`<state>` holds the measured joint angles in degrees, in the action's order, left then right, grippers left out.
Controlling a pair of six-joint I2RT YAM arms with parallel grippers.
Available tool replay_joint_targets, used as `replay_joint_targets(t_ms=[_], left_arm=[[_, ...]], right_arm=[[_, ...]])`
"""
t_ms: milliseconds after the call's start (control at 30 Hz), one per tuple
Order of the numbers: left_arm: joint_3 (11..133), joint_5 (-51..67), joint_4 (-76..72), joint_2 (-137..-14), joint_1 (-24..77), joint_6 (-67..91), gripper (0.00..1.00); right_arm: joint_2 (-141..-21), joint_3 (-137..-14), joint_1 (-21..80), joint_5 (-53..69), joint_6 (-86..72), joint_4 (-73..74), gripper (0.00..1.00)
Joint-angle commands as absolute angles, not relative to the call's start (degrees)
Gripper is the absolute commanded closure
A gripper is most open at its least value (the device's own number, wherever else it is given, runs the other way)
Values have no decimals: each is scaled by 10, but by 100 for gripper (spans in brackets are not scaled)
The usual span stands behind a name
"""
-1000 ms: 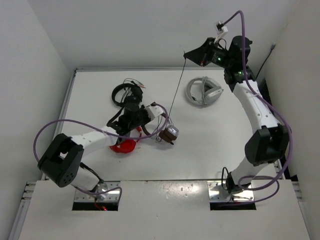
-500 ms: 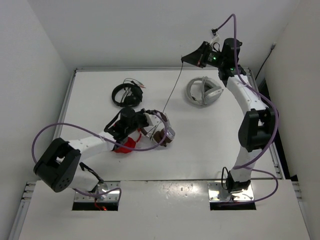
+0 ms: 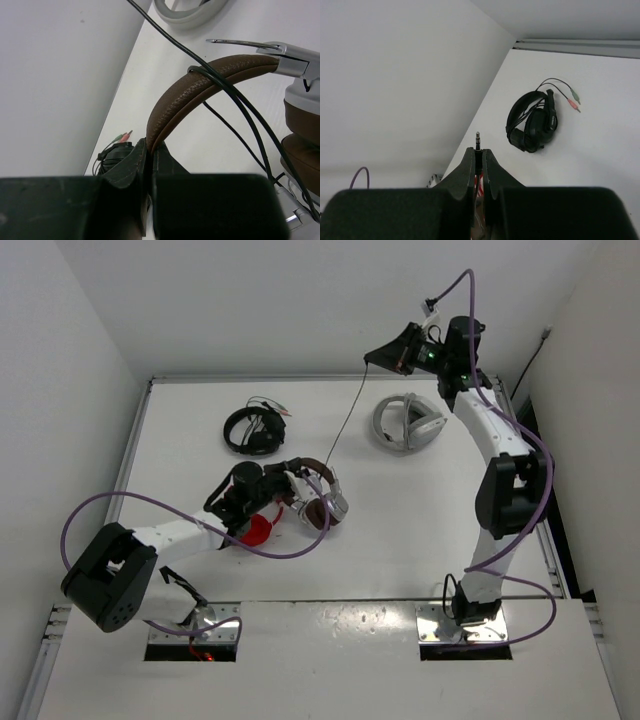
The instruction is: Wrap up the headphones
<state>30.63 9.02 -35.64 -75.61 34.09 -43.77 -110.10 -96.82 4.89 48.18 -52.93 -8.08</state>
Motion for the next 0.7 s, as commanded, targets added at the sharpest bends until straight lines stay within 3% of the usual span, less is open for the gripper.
replay_joint_targets(t_ms=[0,467,667], left_arm=[[337,78,-430,-731,338,-396,100],[435,4,-410,-701,316,-209,100],[523,-69,-324,-713,293,-62,100]], right_arm=[[-1092,-949,31,486,-548,-107,100],[-1081,-842,-29,497,-570,-132,100],[-1081,-801,-39,503,-570,-138,100]])
